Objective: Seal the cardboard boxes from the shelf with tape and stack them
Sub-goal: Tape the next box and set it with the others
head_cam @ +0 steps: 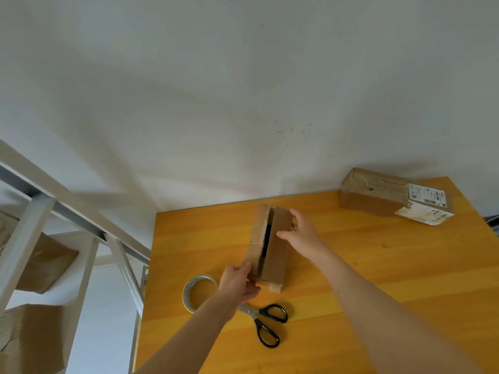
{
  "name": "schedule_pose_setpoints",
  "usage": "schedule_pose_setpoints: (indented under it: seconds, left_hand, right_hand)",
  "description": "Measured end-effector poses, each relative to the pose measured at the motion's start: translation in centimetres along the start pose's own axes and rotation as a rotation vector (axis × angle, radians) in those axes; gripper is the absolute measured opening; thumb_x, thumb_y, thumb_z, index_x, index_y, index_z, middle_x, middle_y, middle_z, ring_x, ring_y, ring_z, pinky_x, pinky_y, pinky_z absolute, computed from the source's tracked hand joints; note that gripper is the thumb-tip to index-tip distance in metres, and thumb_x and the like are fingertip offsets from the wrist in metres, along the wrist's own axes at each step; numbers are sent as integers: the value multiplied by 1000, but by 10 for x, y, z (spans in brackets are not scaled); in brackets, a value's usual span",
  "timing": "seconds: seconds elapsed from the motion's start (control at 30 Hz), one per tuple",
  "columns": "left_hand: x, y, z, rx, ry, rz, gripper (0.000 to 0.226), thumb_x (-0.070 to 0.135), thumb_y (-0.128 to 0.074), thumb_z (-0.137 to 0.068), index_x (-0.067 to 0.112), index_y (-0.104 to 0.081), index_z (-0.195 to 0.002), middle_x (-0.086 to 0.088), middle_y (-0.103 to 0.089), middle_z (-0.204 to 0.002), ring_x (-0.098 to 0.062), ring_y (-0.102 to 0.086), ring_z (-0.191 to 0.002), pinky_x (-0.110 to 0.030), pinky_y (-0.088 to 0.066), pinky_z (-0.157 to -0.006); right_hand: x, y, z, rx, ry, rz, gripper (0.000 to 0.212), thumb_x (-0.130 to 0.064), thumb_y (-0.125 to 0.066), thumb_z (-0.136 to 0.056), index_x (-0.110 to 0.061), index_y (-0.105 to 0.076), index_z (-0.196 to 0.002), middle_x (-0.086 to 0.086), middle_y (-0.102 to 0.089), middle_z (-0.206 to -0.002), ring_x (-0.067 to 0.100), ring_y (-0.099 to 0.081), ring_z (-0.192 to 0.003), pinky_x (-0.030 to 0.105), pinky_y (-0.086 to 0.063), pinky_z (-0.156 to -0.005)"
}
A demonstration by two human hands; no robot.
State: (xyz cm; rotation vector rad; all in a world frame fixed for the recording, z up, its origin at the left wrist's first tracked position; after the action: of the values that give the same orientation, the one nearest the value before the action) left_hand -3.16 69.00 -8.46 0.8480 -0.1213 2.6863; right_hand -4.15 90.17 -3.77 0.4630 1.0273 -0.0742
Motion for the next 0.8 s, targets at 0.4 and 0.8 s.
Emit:
schedule_pose_setpoints:
  seconds: [0.4, 0.8]
  left_hand:
    - [-10, -63, 36, -409, -76, -371, 33, 21, -53, -95, 32, -49, -126, -2, -60, -123, -10, -67, -93, -23, -56, -76]
    - [74, -28, 38, 227, -1189, -1489, 71, 36, -52, -94, 17, -17, -152, -8, -10, -160, -27, -9, -147, -48, -16, -118]
  right_hand:
    - [-13, -19, 21, -78, 168, 692, 102, -61, -71, -75, -20, -20, -153, -2, -32, -154, 22, -36, -138, 41, -33, -110]
    - [-20, -40, 27, -242, 374, 902, 71, -22, -63, -92, -33, -26, -151, -12, -23, -159, 13, -19, -147, 47, -2, -122]
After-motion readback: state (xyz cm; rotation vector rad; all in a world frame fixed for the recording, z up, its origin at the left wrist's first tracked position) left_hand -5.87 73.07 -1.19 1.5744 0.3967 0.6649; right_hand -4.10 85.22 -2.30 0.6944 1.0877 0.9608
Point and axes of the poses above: each hand's wrist, its own z-axis away from the middle knuckle, its own y-axis out of the back of the hand, x = y × z, the point moved 9 cm from there along -z, towards the middle knuckle
